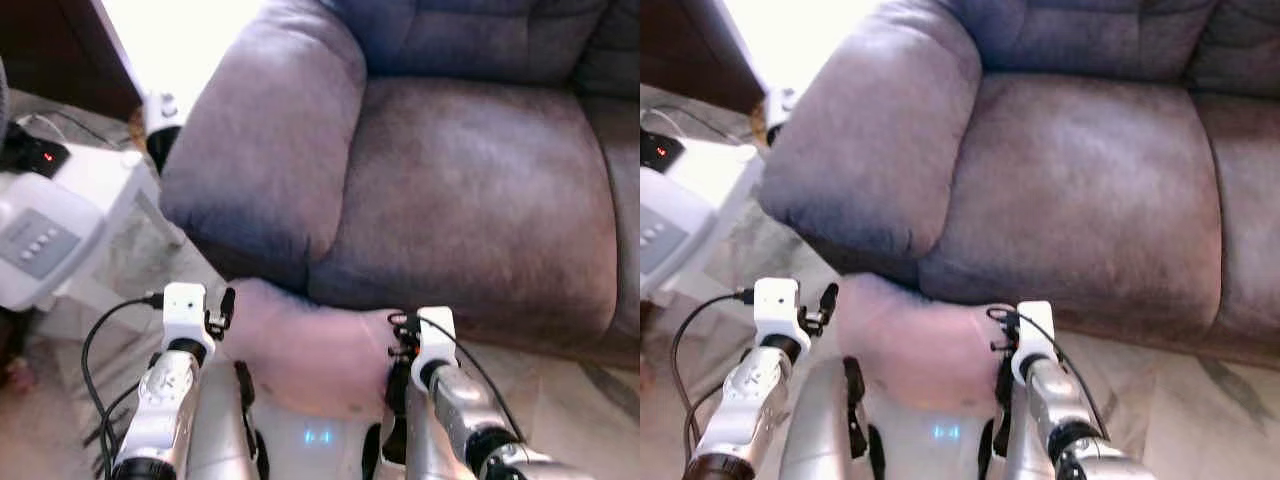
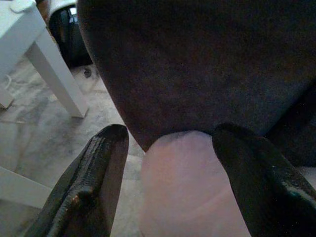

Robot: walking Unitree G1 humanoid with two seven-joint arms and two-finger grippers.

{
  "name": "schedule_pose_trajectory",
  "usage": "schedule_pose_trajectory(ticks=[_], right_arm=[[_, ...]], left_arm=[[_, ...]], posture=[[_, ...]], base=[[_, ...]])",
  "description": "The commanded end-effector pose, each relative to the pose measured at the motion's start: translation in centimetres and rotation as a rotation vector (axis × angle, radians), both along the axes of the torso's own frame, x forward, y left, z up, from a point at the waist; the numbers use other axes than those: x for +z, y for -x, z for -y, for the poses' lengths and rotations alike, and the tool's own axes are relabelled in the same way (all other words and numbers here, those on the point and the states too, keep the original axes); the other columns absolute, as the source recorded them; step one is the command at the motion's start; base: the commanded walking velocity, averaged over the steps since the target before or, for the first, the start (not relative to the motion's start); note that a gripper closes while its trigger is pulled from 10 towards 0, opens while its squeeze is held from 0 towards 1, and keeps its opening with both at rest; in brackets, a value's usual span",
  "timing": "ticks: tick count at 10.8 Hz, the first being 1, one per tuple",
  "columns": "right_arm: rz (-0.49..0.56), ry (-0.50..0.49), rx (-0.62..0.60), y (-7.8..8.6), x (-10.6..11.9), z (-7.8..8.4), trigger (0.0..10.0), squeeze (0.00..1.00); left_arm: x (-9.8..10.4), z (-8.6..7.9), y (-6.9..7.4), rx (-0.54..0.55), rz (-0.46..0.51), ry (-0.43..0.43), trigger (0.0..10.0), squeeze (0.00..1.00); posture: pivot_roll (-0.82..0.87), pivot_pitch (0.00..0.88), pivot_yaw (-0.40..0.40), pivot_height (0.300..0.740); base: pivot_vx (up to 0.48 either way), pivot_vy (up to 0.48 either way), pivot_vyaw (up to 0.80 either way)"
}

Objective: Move the pillow to the sofa from floor

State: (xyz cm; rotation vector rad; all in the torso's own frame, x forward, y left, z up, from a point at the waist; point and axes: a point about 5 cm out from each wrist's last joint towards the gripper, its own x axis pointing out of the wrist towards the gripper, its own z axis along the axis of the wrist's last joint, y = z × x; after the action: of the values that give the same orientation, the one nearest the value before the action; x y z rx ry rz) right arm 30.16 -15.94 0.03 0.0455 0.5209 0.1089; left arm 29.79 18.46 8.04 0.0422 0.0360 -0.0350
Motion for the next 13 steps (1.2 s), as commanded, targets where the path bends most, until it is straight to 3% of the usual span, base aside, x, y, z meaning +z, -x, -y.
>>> schedule_pose_trajectory(ticks=[1,4,13], right_arm=[[0.124,-0.001,-0.062,-1.54,2.09,1.12,10.0,0.0],[0.121,-0.002,-0.057,-1.49,2.03,1.05,10.0,0.0],[0.114,-0.009,-0.058,-1.37,1.86,0.9,10.0,0.0]], left_arm=[[-0.57,-0.09,0.32,0.001,-0.021,0.001,10.0,0.0],[-0.6,-0.06,0.35,-0.001,-0.023,0.002,10.0,0.0],[-0.69,0.13,0.29,-0.012,-0.027,0.004,10.0,0.0]], posture=[[0.22,0.212,-0.062,0.647],[0.22,0.214,-0.062,0.687],[0.22,0.2,-0.06,0.704]], base=[[0.0,0.0,0.0],[0.0,0.0,0.0],[0.0,0.0,0.0]])
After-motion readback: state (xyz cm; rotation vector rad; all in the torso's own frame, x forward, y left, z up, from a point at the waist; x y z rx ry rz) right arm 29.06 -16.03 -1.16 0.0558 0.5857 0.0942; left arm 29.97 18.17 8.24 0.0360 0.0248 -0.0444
